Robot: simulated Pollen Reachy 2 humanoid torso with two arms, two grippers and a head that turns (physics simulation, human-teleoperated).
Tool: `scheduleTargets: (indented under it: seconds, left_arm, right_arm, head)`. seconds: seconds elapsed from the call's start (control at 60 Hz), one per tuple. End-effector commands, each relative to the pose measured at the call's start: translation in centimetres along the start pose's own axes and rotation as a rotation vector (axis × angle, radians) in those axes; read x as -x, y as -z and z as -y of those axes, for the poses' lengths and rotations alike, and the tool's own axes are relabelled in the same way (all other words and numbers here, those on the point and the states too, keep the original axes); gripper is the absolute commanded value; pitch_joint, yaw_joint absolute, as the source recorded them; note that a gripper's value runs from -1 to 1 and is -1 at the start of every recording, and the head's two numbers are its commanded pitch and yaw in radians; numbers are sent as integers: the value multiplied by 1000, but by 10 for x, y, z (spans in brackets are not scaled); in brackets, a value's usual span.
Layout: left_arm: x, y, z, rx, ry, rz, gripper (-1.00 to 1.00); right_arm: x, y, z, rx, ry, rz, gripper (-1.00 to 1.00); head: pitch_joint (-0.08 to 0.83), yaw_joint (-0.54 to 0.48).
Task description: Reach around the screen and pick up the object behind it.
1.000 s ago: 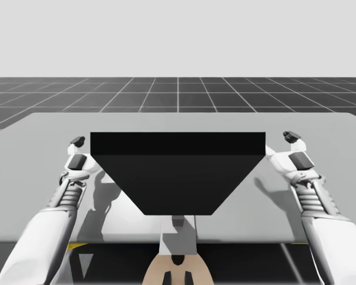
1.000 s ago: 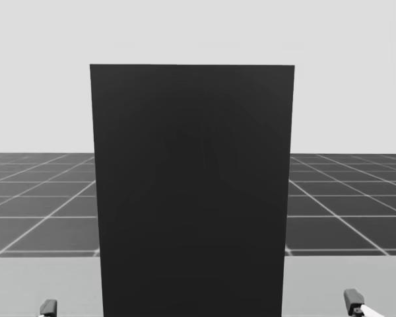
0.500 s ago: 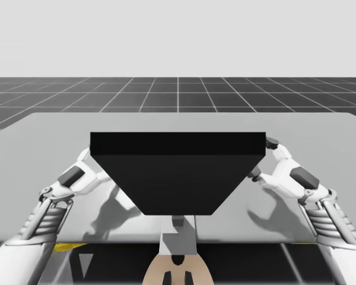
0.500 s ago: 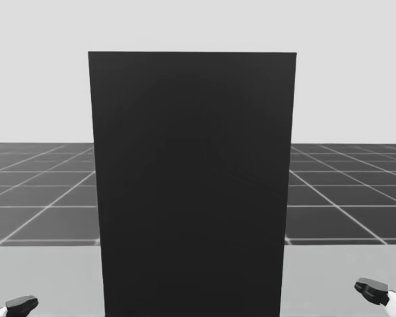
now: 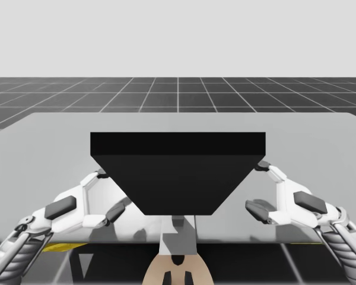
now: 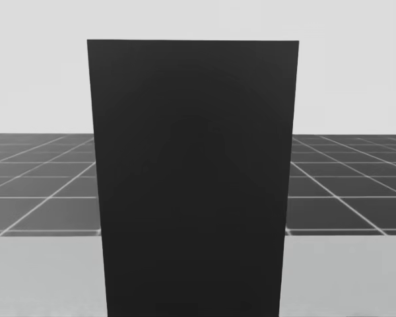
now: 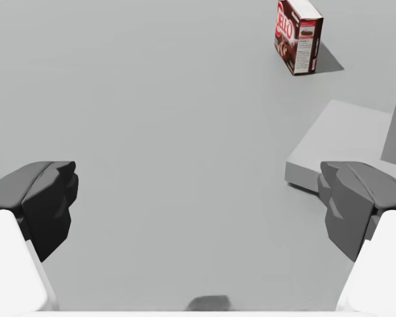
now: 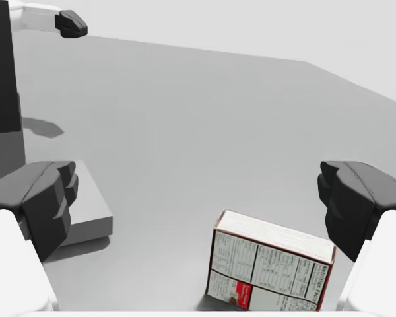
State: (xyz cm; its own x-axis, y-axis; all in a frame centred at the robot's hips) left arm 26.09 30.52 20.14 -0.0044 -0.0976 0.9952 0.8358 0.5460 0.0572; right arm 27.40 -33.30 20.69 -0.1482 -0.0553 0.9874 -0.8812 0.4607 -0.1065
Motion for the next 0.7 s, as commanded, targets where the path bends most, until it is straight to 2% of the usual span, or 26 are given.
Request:
scheduleTargets:
  seconds: [0.017,0.1,0.383,0.667,0.7]
  left_arm:
    - [6,-1,5,49,-3,-50,-1000]
    - [7,0,6,47,9,-52,-1000]
    - [13,4,9,48,19,-58,-1000]
    - [16,8,11,52,30,-61,-1000]
    - [16,8,11,53,32,-61,-1000]
  right_arm:
    - [4,-7,-4,-3,14,-64,-1000]
    - [5,-13,-4,75,-5,-61,-1000]
    - [31,-22,9,163,10,-60,-1000]
    - [67,14,37,143,50,-78,-1000]
    - [70,19,40,138,38,-73,-1000]
  head:
    - [67,-16]
    - [76,-22]
    - [96,-39]
    - [111,-42]
    - [113,-42]
